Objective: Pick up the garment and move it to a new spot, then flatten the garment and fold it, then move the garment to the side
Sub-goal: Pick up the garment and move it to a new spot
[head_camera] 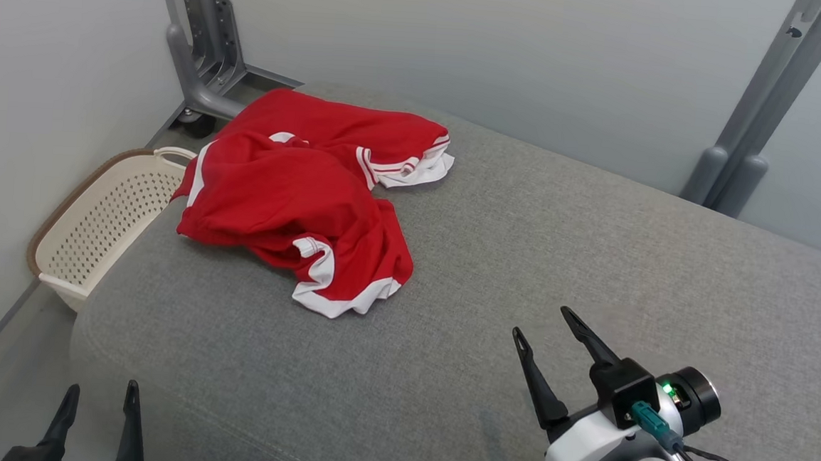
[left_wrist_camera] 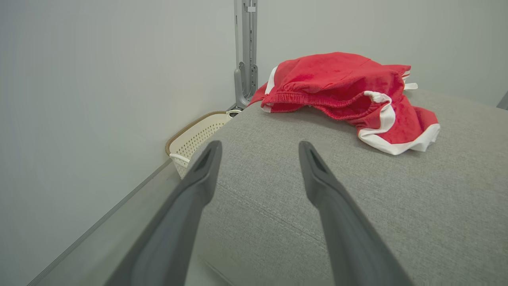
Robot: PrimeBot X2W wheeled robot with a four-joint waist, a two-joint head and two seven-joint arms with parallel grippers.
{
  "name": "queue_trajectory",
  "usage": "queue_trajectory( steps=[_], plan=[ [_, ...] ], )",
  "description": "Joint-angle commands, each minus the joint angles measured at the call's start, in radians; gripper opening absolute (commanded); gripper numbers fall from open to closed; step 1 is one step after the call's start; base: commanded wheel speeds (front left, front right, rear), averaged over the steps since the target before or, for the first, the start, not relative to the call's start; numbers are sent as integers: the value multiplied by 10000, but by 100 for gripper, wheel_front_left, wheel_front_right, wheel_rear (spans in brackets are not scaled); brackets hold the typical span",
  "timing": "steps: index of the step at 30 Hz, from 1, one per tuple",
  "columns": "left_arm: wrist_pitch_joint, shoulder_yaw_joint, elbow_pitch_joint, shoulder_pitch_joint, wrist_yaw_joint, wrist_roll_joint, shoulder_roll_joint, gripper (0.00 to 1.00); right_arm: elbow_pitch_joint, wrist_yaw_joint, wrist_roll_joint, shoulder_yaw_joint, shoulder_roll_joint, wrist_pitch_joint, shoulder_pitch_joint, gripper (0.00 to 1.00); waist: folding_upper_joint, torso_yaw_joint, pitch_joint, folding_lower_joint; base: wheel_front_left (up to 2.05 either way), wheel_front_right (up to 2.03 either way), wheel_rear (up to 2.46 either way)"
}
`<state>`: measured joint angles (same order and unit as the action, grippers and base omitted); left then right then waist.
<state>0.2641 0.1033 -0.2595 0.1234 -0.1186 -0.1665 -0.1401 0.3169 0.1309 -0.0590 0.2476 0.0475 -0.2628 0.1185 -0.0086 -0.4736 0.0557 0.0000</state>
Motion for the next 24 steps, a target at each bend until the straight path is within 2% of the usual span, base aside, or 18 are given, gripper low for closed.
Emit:
queue_trajectory(
  steps=[1, 9, 15, 19, 24],
  plan=[
    [-1, 148, 95, 130, 19, 96, 80, 100, 89, -3, 74, 37, 53, -35, 122, 100, 86, -252, -256, 0, 0, 0, 0],
    [-1, 359, 122, 121, -74, 277, 286, 100, 85, -3, 97, -29, 53, -35, 80, 100, 86, -272, -303, 0, 0, 0, 0],
    [-1, -9, -174, -901, -125, 34, 134, 100, -189, -3, -191, -365, 53, -35, -197, 100, 86, -337, -445, 0, 0, 0, 0],
    [-290, -715, -832, -2013, -127, -289, -86, 100, -431, -3, -392, -577, 98, -35, -231, 100, 86, -355, -817, 0, 0, 0, 0],
    [-1998, -2262, -2012, -4542, -128, -1438, -691, 100, -890, -3, -803, -826, 331, -35, -183, 100, 86, -385, -1701, 0, 0, 0, 0]
  ],
)
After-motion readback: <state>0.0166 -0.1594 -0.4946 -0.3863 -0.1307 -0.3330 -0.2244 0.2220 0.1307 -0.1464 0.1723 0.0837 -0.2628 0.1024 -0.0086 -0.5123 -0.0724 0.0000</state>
